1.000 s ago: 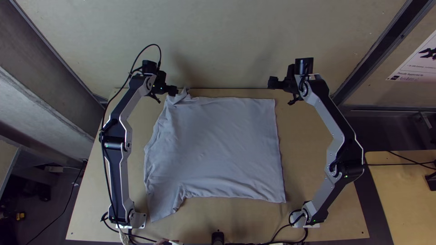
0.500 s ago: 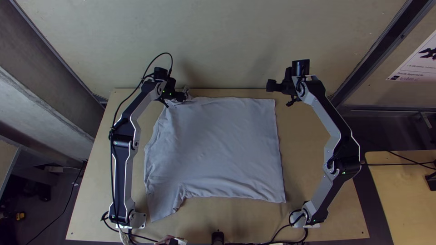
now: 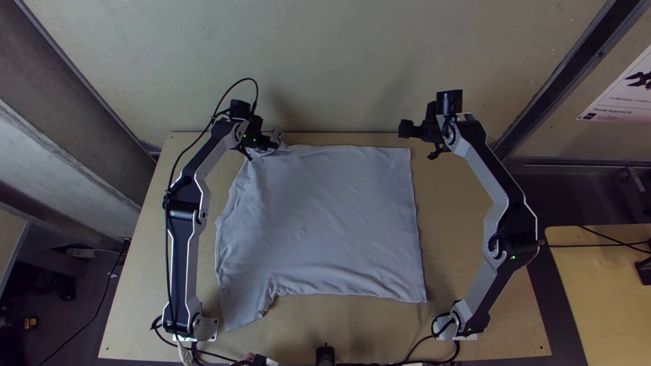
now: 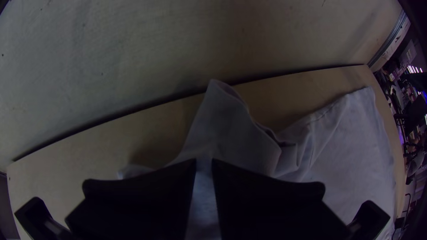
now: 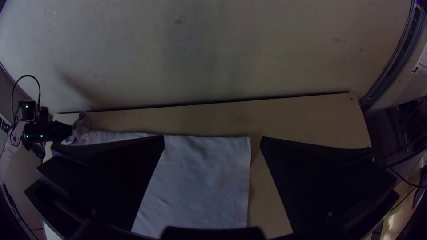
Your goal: Fold the t-shirt
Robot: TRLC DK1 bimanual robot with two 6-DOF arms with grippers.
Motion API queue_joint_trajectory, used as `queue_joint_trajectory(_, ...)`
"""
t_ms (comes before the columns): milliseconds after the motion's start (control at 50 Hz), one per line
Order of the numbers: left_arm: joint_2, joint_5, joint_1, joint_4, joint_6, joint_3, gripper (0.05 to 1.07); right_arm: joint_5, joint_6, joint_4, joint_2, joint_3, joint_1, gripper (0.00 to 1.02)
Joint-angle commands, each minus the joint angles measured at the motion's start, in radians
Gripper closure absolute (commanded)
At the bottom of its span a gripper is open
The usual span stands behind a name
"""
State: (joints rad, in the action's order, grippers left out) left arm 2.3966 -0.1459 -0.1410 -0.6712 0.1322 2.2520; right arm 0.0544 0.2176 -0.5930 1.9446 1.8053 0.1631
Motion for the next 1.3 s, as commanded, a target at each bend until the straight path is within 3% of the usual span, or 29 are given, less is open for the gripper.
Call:
queue_joint_trajectory(0, 0.03, 0.002, 0.001, -0.024, 0.012, 0.021, 1.04, 0.004, 0.022, -0.005, 0.027, -0.02, -0.014, 0.03)
queue_joint_trajectory(60, 0.032, 0.002, 0.001, -0.027, 0.015, 0.021, 1.0, 0.004, 0.022, -0.005, 0.03, -0.02, -0.016, 0.03)
queue_joint_trajectory(120, 0.032, 0.002, 0.001, -0.031, 0.015, 0.021, 0.73, 0.004, 0.022, -0.005, 0.031, -0.02, -0.016, 0.03)
queue_joint_trajectory(200, 0.033, 0.002, 0.001, -0.034, 0.015, 0.023, 0.58, 0.004, 0.022, -0.005, 0.031, -0.02, -0.016, 0.03)
queue_joint_trajectory(260, 0.035, 0.002, 0.001, -0.033, 0.015, 0.023, 0.32, 0.004, 0.02, -0.004, 0.031, -0.017, -0.016, 0.03)
queue_joint_trajectory(300, 0.036, 0.003, -0.002, -0.033, 0.015, 0.023, 0.25, 0.004, 0.019, -0.004, 0.031, -0.017, -0.016, 0.03)
queue_joint_trajectory(380, 0.041, 0.003, -0.006, -0.037, 0.023, 0.023, 0.3, 0.004, 0.017, -0.001, 0.033, -0.014, -0.017, 0.03)
queue_joint_trajectory(500, 0.045, 0.003, -0.016, -0.027, 0.035, 0.023, 0.82, 0.004, 0.02, 0.005, 0.048, 0.0, -0.02, 0.03)
queue_joint_trajectory(560, 0.047, 0.003, -0.019, -0.027, 0.035, 0.023, 1.03, 0.004, 0.022, 0.005, 0.062, 0.011, -0.023, 0.03)
queue_joint_trajectory(580, 0.047, 0.003, -0.019, -0.027, 0.035, 0.023, 1.05, 0.004, 0.022, 0.005, 0.066, 0.014, -0.023, 0.03)
queue_joint_trajectory(1280, -0.07, 0.031, 0.027, 0.116, -0.065, 0.034, 1.05, 0.005, 0.075, -0.031, 0.24, 0.15, -0.054, 0.03)
